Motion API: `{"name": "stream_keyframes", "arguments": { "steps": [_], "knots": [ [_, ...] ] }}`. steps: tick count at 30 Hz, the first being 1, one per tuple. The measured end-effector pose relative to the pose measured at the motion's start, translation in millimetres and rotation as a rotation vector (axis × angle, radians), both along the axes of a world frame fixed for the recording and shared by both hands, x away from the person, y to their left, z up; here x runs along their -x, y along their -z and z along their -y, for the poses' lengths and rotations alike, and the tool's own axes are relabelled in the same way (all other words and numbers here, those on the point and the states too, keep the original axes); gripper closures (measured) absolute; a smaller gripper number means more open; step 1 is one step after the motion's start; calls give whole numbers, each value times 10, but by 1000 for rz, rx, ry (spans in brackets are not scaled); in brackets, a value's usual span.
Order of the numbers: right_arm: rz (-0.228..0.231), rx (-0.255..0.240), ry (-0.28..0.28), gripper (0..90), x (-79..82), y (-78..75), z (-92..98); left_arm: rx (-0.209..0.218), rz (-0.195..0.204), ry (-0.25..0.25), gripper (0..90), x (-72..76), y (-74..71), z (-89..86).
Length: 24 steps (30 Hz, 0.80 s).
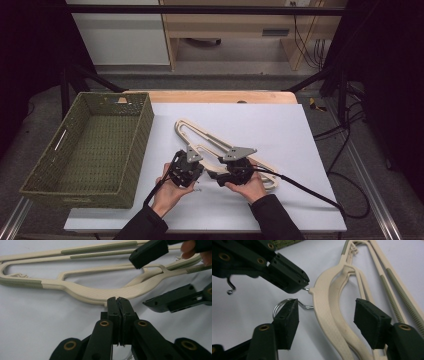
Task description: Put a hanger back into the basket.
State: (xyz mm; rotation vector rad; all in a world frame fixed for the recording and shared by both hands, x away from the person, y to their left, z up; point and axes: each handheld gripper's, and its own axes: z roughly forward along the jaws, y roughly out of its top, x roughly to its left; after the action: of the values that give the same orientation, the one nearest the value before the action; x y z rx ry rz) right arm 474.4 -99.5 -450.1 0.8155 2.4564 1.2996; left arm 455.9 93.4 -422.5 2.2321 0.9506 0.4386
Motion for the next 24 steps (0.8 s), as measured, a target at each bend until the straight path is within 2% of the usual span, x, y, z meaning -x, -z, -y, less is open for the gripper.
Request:
{"name": "stream_keyframes", "arguments": {
  "steps": [6, 10, 15, 18, 22, 24],
  "knots": [
    [-8, 61, -12, 440, -11, 49, -59, 3, 0, 3, 885, 3, -13, -2],
    [1, 107, -12, 519, -8, 87, -122, 5, -2, 8, 885, 6, -21, -4],
    [7, 136, -11, 648, -13, 102, -128, 9, -2, 12, 884, 9, -22, -4],
    [30, 143, -26, 670, -9, 94, -122, 13, -4, 15, 883, 14, -29, -5],
    [53, 150, -47, 691, 10, 81, -114, 38, -3, 23, 873, 13, -57, -38],
    [70, 147, -61, 700, 14, 63, -103, 73, 12, 20, 816, 21, -89, -66]
  ]
}}
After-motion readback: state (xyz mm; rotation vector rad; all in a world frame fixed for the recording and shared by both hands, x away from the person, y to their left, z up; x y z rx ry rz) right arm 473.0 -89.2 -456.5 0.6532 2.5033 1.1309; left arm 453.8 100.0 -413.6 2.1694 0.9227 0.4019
